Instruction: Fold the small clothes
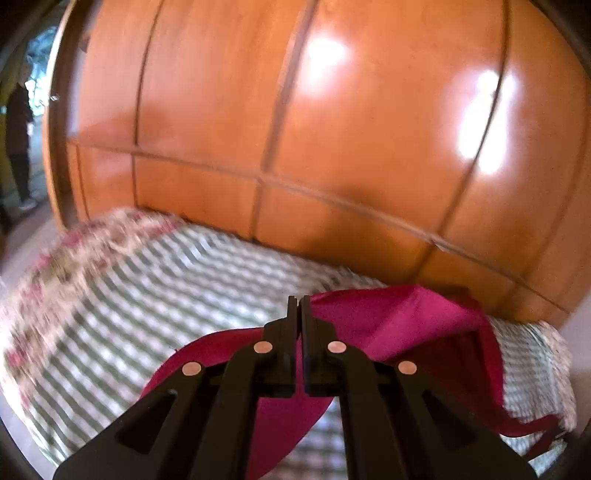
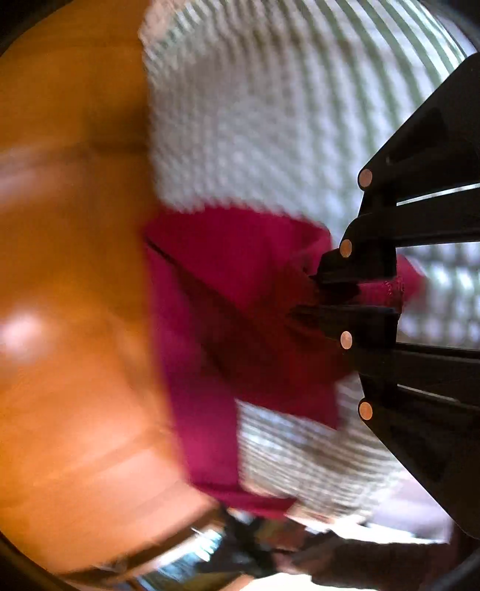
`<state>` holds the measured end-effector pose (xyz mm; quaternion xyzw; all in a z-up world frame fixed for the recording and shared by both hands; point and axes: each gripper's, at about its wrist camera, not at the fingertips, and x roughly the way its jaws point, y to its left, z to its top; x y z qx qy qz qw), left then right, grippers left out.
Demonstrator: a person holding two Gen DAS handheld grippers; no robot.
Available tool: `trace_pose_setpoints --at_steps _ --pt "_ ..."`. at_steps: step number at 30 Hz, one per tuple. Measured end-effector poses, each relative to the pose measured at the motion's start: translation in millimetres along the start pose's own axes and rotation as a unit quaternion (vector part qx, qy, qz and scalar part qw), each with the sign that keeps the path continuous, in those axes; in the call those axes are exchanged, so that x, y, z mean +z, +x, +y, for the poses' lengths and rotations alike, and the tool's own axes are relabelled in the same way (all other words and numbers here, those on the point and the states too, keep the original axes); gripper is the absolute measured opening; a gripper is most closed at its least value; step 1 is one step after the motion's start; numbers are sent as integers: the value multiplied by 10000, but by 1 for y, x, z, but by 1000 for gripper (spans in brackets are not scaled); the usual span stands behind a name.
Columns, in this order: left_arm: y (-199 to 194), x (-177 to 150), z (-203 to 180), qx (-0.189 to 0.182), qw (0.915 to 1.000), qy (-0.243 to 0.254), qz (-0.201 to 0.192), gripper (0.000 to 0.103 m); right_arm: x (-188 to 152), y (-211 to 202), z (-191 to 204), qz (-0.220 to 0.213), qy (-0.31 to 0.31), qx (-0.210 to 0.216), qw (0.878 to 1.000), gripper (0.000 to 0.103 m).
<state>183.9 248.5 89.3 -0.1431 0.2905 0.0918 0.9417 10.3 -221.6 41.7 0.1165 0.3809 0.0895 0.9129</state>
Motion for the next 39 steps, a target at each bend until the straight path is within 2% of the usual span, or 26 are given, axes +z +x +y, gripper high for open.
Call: trace_pose_setpoints --at_steps 3,5,7,10,12,13,14,15,16,17,18,21,22,23,25,26,27,29,31,32,33,34,35,36,37,39 --pt "24 38 12 388 9991 -121 -81 1 60 -15 -59 -633 291 -876 9937 8" --pt "47 59 13 766 9970 -93 -59 1 91 -13 -97 -809 553 -1317 9864 8" --pt "73 77 14 1111 9937 -123 44 1 124 -1 -137 -924 871 -1920 9731 8" --pt "108 88 10 1549 9877 -43 221 0 167 25 -191 -900 1314 -2544 9539 8" --pt "122 86 10 1681 9854 -55 277 7 186 41 -216 -874 1523 -2634 9486 10" --pt "127 82 8 1733 9841 -60 377 32 195 50 -226 -823 1556 -2596 9496 25" --pt "126 78 7 1811 9825 -106 415 65 198 58 -231 -742 1539 -2687 9479 43" --pt "124 72 9 1854 9819 -191 349 70 196 62 -229 -720 1542 -2752 9462 80" --pt "119 63 10 1774 9834 -240 286 68 192 64 -227 -813 1572 -2835 9425 90" --pt "117 54 12 1643 9855 -227 369 67 185 61 -224 -931 1561 -2866 9407 90" --pt "113 44 12 1508 9871 -229 480 66 175 61 -218 -902 1476 -2785 9447 90" --pt "97 0 9 737 9929 -294 883 64 126 67 -184 -392 1214 -1969 9721 90" --pt "90 -24 5 383 9928 -268 1100 64 103 71 -168 -105 1128 -1525 9818 90" --pt "86 -38 3 193 9921 -244 1217 64 81 75 -154 168 1076 -1114 9878 89" --pt "73 -75 -5 -341 9872 -270 1537 64 39 83 -125 722 1077 -402 9907 82" --pt "69 -94 -9 -637 9825 -344 1719 64 18 87 -113 1005 1077 -41 9891 79" --pt "66 -106 -12 -815 9787 -417 1836 64 0 89 -98 1256 1091 283 9857 76" --pt "62 -136 -20 -1140 9691 -615 2098 64 -38 90 -72 1634 1204 925 9748 74" --pt "64 -160 -32 -1336 9603 -727 2339 62 -57 92 -54 1744 1227 1153 9702 63" --pt "67 -170 -39 -1380 9564 -793 2447 52 -63 95 -48 1777 1203 1168 9697 58" --pt "68 -176 -45 -1430 9537 -811 2518 44 -66 99 -41 1817 1129 1121 9704 43" --pt "70 -182 -54 -1511 9502 -723 2629 30 -68 103 -36 1842 999 970 9730 22" --pt "72 -186 -62 -1533 9496 -576 2671 21 -66 106 -40 1843 942 903 9742 15" --pt "72 -189 -69 -1524 9504 -416 2680 17 -62 104 -38 1822 893 896 9751 9" --pt "71 -193 -76 -1482 9515 -263 2685 6 -56 97 -35 1701 754 912 9783 8" --pt "65 -193 -82 -1469 9541 -163 2606 4 -41 80 -28 1414 450 822 9855 7"
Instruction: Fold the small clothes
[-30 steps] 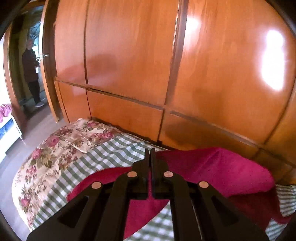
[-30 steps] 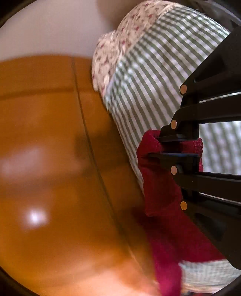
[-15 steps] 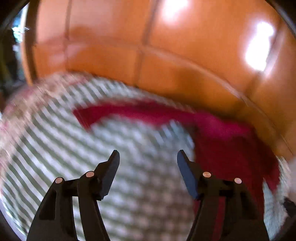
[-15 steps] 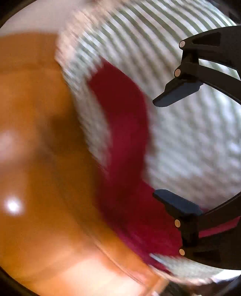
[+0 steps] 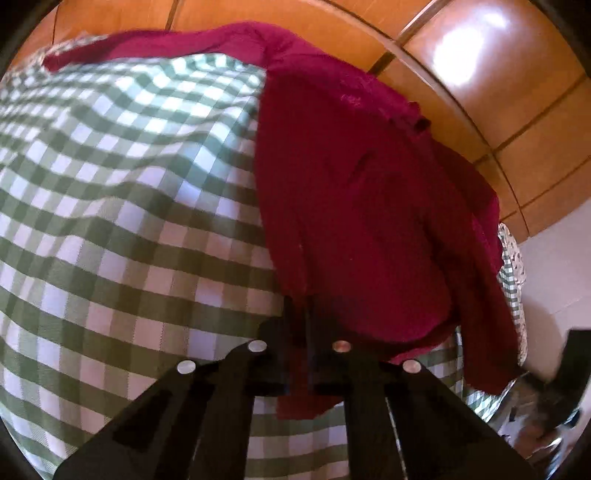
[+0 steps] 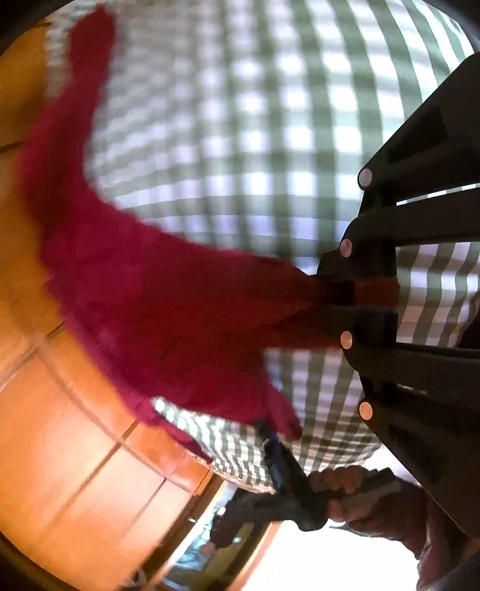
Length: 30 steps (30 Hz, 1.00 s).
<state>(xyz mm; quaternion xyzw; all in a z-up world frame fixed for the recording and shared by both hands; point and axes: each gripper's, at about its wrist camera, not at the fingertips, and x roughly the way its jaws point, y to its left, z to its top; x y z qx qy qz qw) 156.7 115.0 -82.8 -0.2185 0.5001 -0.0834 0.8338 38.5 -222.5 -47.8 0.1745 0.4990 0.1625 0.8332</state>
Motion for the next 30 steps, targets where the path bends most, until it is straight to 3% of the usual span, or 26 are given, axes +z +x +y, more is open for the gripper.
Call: trace_pose_setpoints --at_steps 7,12,16,21,24,25,26,28,30 --pt "-87 21 -4 -329 9971 92 -674 3 43 -119 -6 -1390 -429 -528 9880 6" --pt "-156 10 3 -481 9943 285 -906 3 43 -171 -20 -1785 -463 -891 9788 6" --pt "-156 -30 11 -160 9970 463 -605 3 9 -164 -53 -1322 -352 -1068 9848 6" --pt "-101 -79 34 463 9983 278 210 3 -57 -97 -91 -120 84 -1311 9913 6" --pt "-84 -86 50 623 9973 -33 380 13 -77 -65 -107 323 217 -1521 9876 6" --pt "-86 -82 54 565 9979 -138 301 24 -75 -64 -108 333 203 -1533 9874 11" --pt "-91 -78 56 605 9978 -184 201 43 -69 -65 -108 315 169 -1598 9865 20" --pt "-106 -63 69 878 9954 -319 -190 54 -52 -73 -106 75 106 -1914 9814 75" --pt "-118 -48 89 967 9924 -622 -445 54 -31 -87 -104 -454 207 -2206 9741 81"
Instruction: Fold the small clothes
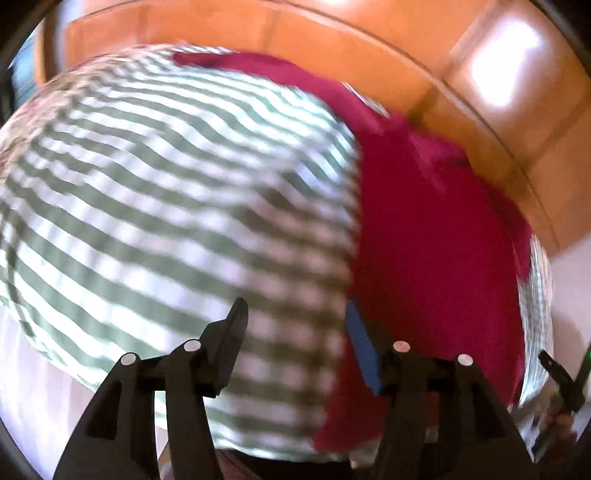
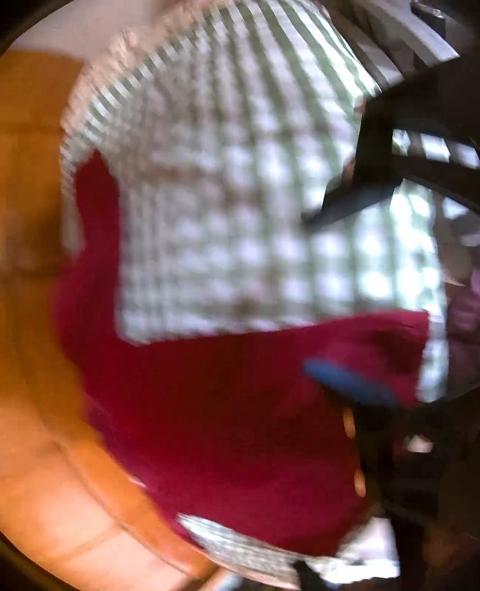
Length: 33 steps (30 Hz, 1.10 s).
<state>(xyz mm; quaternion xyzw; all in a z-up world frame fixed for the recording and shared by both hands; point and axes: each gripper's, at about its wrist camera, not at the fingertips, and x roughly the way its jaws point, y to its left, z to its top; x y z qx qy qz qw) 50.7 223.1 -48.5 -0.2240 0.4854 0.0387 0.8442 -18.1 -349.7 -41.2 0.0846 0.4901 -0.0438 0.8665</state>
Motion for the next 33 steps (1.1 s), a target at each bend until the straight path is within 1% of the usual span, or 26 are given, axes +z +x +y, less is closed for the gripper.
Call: trace_pose_setpoints --at_steps 1,2,4,5,7,10,12,14,16,17,18,20,21,23,24,25,26,27,29,30,32,33 --pt "-3 9 15 74 9995 -289 -106 54 13 -3 4 -222 34 37 9997 81" --pt "-6 16 25 141 9986 -470 -188 54 23 -4 12 -335 -1 132 9994 81" --pt "-9 32 49 342 9959 -760 -364 54 44 1 43 -562 -178 298 9978 84" --pt "-12 36 58 423 9944 -879 -410 54 51 8 62 -605 -279 473 9967 84" --pt "-15 45 74 588 9916 -1008 -550 55 60 25 99 -549 -503 785 9941 84" --pt "-16 61 95 908 9863 -1142 -771 63 67 56 164 -421 -811 1152 9891 84" --pt "-17 74 111 940 9827 -1330 -881 64 65 69 199 -274 -933 1409 9852 84" --pt "-19 90 120 1018 9789 -1446 -1023 67 55 74 224 -248 -1076 1437 9834 84" --pt "-16 109 134 993 9754 -1602 -1147 68 45 79 243 -147 -1288 1573 9790 84" --pt "-12 114 135 961 9745 -1661 -1167 68 41 82 248 -126 -1386 1580 9776 84" --pt "-6 126 141 921 9733 -1738 -1187 68 35 87 252 -63 -1504 1556 9763 84" --pt "4 143 144 918 9724 -1779 -1197 68 27 98 252 21 -1591 1470 9762 84" --pt "14 156 147 944 9718 -1820 -1164 68 24 99 251 -44 -1631 1462 9757 84" --pt "29 172 148 904 9709 -1907 -1129 68 19 100 253 -156 -1775 1426 9736 87" --pt "37 182 149 881 9705 -1946 -1123 68 17 102 257 -173 -1835 1429 9724 92" --pt "46 193 147 938 9703 -1927 -1126 68 15 103 260 -177 -1914 1420 9710 95" --pt "53 203 143 1098 9702 -1825 -1153 68 15 104 263 -172 -1973 1401 9701 96" --pt "59 211 138 1315 9698 -1663 -1209 68 14 106 264 -159 -2005 1378 9698 97" --pt "71 228 120 1910 9667 -1080 -1313 69 14 107 262 -153 -1976 1392 9702 97" --pt "76 233 110 2180 9635 -769 -1351 70 14 109 263 -142 -1968 1395 9704 98" --pt "87 241 84 2648 9530 4 -1475 83 16 110 264 -132 -1953 1386 9708 98" --pt "95 244 70 2915 9430 444 -1541 85 15 111 264 -137 -1937 1384 9712 98"
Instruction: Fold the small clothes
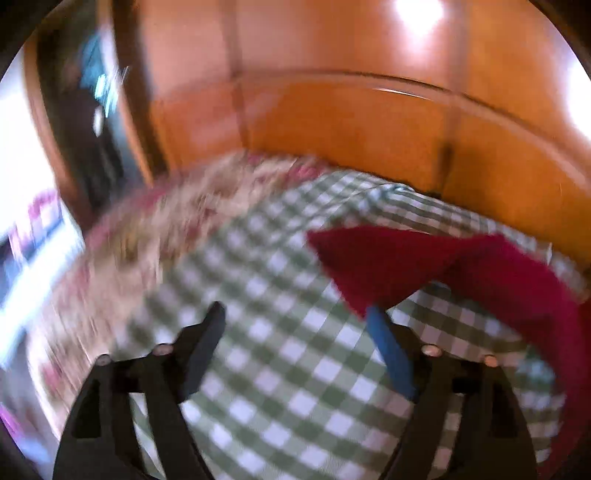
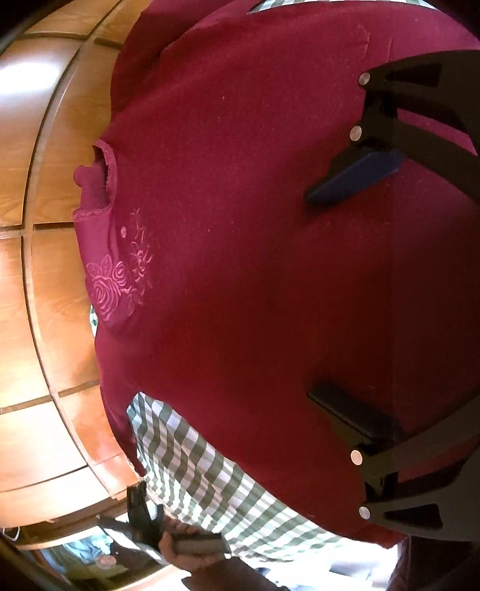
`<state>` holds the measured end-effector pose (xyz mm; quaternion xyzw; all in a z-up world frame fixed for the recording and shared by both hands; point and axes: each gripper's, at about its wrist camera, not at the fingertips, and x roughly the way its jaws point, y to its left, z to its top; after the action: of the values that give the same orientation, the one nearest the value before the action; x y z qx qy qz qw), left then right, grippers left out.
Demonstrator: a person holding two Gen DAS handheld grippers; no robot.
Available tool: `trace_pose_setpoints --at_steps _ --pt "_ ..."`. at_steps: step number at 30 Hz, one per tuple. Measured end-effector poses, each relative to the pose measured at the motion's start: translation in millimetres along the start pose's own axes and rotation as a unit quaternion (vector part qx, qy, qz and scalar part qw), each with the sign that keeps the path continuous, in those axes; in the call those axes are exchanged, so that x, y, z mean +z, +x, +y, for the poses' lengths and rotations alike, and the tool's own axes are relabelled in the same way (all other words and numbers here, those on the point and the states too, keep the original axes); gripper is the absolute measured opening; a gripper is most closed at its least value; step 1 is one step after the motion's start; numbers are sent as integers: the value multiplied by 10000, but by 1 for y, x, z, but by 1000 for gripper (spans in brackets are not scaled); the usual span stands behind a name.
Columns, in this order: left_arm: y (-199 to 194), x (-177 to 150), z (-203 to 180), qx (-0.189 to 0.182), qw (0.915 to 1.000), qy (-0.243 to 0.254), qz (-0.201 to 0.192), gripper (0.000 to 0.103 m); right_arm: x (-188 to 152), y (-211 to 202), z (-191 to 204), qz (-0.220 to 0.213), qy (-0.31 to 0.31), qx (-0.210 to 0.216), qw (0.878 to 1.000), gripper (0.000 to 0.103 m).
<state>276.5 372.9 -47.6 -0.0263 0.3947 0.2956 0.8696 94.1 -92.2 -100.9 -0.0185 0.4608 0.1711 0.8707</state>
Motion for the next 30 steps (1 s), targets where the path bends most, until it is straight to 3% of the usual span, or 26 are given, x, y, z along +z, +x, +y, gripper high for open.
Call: trace_pose_setpoints --at_steps 4,6,7,9,16,22,27,30 --pt "20 9 -34 315 9955 888 -93 83 1 3 4 17 -69 -90 9999 99" --pt "37 14 -40 336 9943 1006 121 43 2 4 3 19 -50 -84 10000 99" --pt "47 18 -36 166 9951 883 410 5 2 4 3 16 -33 -78 10000 99" --pt "47 24 -26 -21 9967 594 559 5 2 4 2 13 -26 -83 10000 99" --pt "-11 52 29 -476 9969 211 598 4 2 3 2 -47 -7 -71 10000 99" --pt "-43 77 100 -850 9874 -678 1147 4 1 2 1 -102 3 -59 9999 99" --pt "-24 73 122 -694 9806 -1009 1527 4 0 2 2 -133 -4 -81 9999 99" --pt "14 55 119 -384 9743 -1048 1956 4 0 1 2 -146 -24 -107 9998 99"
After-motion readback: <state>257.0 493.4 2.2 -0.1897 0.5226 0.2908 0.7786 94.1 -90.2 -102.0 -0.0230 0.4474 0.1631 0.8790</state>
